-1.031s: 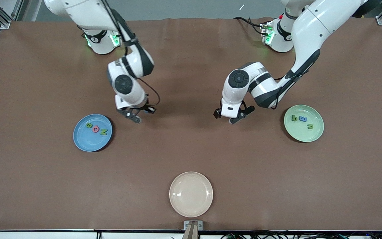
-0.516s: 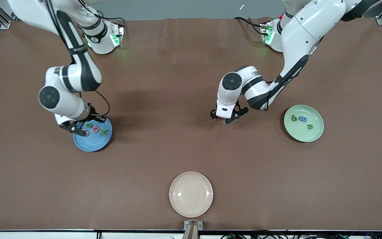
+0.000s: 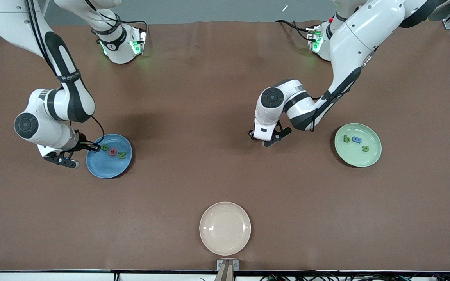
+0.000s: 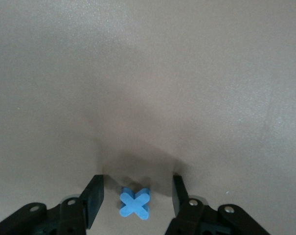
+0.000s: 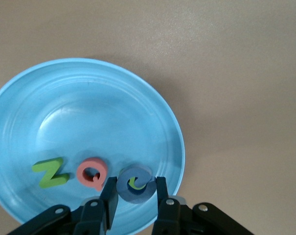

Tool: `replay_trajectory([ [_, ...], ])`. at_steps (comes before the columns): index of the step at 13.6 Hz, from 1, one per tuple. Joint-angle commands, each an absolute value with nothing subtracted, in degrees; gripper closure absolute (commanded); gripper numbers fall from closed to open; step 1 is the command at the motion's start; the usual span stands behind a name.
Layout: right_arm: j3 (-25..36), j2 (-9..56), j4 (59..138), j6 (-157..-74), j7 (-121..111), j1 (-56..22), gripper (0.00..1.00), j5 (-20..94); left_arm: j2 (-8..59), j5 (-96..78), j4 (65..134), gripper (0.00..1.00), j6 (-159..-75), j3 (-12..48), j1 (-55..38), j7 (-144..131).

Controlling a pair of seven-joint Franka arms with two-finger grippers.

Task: Sort uppercase to blue plate, lowercase to green plate
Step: 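Place the C on the blue plate while the left gripper grasps the x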

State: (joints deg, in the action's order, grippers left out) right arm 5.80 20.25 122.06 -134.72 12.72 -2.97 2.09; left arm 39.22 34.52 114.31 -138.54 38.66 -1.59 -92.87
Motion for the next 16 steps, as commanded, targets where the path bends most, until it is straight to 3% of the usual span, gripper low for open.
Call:
replay_trajectory([
  [1, 4.75, 22.93, 119.81, -136.05, 13.18, -2.29, 1.0, 1.32, 39.55, 34.19, 113.55, 0.38, -138.87, 38.5, -2.11, -93.69],
  [9, 4.75, 27.5, 117.86, -141.41, 18.01, -4.21, 0.98, 2.02, 39.73, 33.93, 113.55, 0.43, -138.78, 38.58, -2.9, -93.78],
  [10, 4.75, 27.77, 117.86, -141.42, 19.06, -5.0, 0.93, 2.02, 39.99, 33.93, 113.55, 0.45, -138.78, 38.58, -2.9, -93.78],
  [11, 4.75, 27.77, 117.86, -140.81, 19.94, -5.53, 0.71, 2.02, 40.08, 33.93, 113.55, 0.45, -138.78, 38.58, -2.9, -93.78],
  [12, 4.75, 27.69, 117.86, -140.37, 20.3, -6.58, 0.01, 2.02, 40.08, 33.93, 113.55, 0.46, -138.78, 38.58, -2.99, -93.78],
  [14, 4.75, 27.34, 117.77, -139.58, 19.95, -6.77, 0.0, 1.93, 40.08, 33.93, 113.64, 0.5, -138.78, 38.58, -3.16, -93.87],
  [16, 4.75, 26.29, 115.77, -133.37, 19.51, -6.68, 0.0, 1.67, 40.08, 33.93, 113.64, 0.55, -138.78, 38.58, -3.25, -93.87],
])
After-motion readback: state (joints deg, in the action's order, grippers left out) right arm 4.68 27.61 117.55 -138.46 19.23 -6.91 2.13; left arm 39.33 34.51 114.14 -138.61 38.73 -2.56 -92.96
